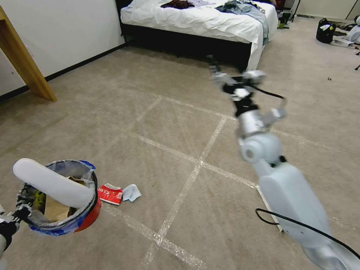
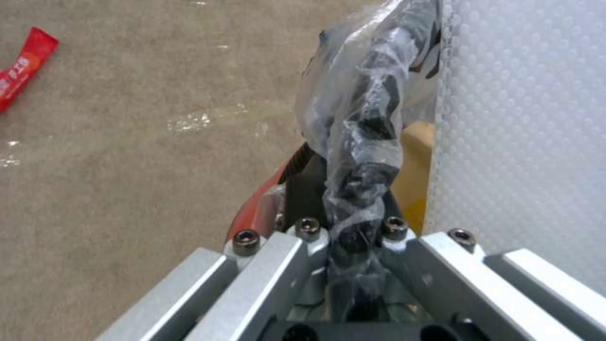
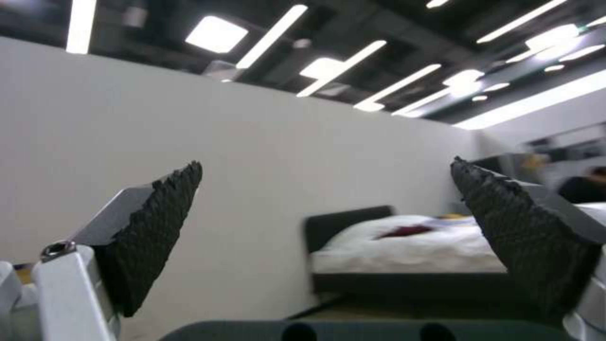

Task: Pick up the trash bin and place the garbage on the floor into it.

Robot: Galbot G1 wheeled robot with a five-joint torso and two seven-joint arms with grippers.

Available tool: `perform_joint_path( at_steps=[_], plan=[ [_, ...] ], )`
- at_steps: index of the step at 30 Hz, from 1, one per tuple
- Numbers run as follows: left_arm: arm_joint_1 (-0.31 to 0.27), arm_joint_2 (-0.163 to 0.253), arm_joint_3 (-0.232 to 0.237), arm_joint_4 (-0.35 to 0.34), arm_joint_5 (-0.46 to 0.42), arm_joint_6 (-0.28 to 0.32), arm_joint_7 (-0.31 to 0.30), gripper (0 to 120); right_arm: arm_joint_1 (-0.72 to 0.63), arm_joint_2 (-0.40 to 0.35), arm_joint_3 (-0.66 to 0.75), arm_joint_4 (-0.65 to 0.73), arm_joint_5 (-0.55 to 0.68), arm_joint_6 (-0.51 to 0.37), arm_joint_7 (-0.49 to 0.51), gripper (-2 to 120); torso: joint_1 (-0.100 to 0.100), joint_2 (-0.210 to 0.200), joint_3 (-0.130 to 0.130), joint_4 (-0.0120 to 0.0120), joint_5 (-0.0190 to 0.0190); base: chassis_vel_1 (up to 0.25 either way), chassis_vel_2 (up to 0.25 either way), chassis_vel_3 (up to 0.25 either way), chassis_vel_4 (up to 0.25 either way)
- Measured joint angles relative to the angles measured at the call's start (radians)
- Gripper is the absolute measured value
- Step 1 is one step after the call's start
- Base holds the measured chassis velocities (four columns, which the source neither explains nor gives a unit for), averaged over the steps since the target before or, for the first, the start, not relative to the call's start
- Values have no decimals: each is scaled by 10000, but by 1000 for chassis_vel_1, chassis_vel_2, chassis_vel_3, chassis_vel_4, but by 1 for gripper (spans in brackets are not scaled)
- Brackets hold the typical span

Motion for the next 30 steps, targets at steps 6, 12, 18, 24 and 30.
perform_joint_path(
  at_steps=[6, 12, 18, 24, 30],
  plan=[
    [51, -78, -102, 78, 182, -9, 75, 0, -1649, 381, 1292, 330, -453, 360, -117, 100, 0, 0, 0, -2, 0, 0, 0, 0, 0],
    [16, -195, -100, 85, 208, -10, 80, 0, -2325, 740, 1549, 384, -840, 613, -143, 100, 0, 0, 0, -1, -1, 0, 0, 0, 0],
    [18, -279, -84, 17, 214, -10, 73, 0, -2614, 915, 1636, 460, -943, 678, -132, 100, 0, 0, 0, -1, -3, 0, 0, 0, 0],
    [44, -351, -94, -82, 211, -11, 72, 0, -2725, 889, 1632, 494, -967, 732, -122, 100, 0, 0, 0, -2, -3, 0, 0, 0, 0],
    [43, -399, -94, -101, 216, -10, 67, 0, -2785, 888, 1578, 473, -1010, 793, -121, 100, -1, 0, 1, -1, -3, 49, 43, 51, 39]
  ],
)
